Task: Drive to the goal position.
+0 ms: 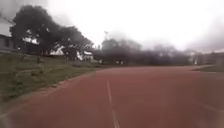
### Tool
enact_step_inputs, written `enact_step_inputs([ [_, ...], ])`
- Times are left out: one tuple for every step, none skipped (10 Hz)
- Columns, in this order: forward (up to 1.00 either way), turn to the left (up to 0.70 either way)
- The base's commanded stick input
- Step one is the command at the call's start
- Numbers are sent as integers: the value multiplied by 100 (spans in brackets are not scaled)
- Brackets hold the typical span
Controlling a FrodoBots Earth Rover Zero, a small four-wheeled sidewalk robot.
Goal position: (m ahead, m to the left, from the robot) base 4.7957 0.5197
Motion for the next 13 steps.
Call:
enact_step_inputs([
  [70,1],
  [70,1],
  [70,1],
  [70,1],
  [70,1],
  [70,1],
  [70,1],
  [70,1],
  [70,1],
  [70,1],
  [70,1],
  [70,1],
  [70,1],
])
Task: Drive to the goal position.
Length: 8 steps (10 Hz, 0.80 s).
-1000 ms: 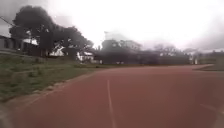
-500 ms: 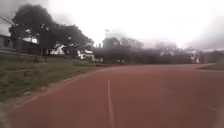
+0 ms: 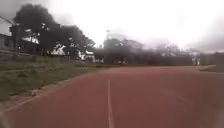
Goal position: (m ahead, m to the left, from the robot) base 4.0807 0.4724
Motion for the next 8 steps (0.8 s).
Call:
enact_step_inputs([
  [70,1],
  [70,1],
  [70,1],
  [70,1],
  [70,1],
  [70,1],
  [70,1],
  [70,1],
])
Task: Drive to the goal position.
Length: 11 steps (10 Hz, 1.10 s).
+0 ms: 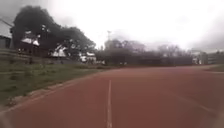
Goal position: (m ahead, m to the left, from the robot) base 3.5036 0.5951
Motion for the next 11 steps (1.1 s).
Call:
enact_step_inputs([
  [70,1],
  [70,1],
  [70,1],
  [70,1],
  [70,1],
  [70,1],
  [70,1],
  [70,1],
  [70,1],
  [70,1],
  [70,1],
])
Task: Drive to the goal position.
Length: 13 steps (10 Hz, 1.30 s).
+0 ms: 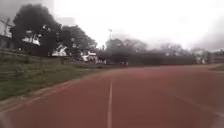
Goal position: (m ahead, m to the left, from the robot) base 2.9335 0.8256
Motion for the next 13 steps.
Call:
enact_step_inputs([
  [70,1],
  [70,1],
  [70,1],
  [70,1],
  [70,1],
  [70,1],
  [70,1],
  [70,1],
  [70,1],
  [70,1],
  [70,1],
  [70,1],
  [70,1],
])
